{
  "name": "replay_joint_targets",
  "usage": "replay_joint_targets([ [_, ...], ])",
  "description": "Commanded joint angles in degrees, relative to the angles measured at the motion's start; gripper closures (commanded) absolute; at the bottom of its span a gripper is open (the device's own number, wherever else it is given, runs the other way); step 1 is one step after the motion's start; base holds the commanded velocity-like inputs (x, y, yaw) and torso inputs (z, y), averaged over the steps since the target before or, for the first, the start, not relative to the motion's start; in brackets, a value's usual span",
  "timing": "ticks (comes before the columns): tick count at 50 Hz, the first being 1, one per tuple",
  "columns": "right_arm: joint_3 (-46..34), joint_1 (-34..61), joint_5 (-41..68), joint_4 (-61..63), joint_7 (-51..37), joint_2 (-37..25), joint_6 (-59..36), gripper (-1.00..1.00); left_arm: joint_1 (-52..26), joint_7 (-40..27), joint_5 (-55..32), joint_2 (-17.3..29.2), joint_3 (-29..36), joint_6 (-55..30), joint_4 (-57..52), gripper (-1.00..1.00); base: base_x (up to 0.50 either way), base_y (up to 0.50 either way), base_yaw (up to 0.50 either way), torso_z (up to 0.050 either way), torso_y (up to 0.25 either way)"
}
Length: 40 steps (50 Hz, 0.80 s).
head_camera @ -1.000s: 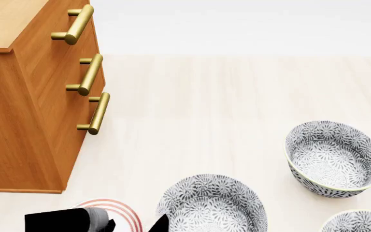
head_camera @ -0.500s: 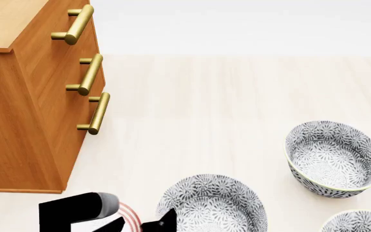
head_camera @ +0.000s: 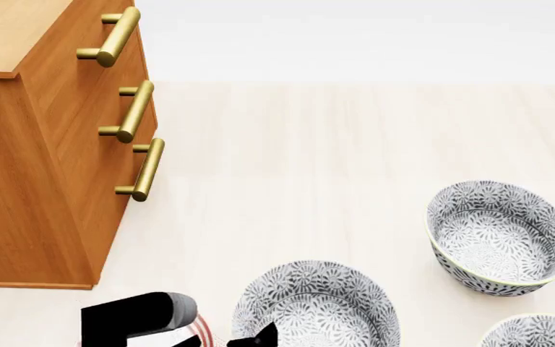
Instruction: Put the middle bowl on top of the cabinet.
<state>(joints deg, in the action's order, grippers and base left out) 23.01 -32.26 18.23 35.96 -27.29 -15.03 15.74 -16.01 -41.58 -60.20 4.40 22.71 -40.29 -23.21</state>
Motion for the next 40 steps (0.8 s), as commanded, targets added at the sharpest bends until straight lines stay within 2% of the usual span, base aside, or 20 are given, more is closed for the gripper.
replay_joint_targets([
  [1,1.26,-0.24,-1.41,-0.11,1.30,0.97,0.36,-1.00,0.40,2.80,-0.95,-0.88,0.06,2.18,0.35,-1.00,0.00,0.00,0.00,0.000,0.000],
  [20,0.98,-0.55,-1.59,0.28,1.14,0.79,0.54,-1.00,-1.06,6.01,1.16,-0.27,3.08,4.85,7.62,-1.00,0.00,0.00,0.00,0.000,0.000],
  [40,1.30,-1.36,-1.25,0.58,1.18,0.70,1.28,-1.00,-1.57,7.22,0.59,0.23,5.75,6.10,9.10,-1.00,0.00,0.00,0.00,0.000,0.000],
])
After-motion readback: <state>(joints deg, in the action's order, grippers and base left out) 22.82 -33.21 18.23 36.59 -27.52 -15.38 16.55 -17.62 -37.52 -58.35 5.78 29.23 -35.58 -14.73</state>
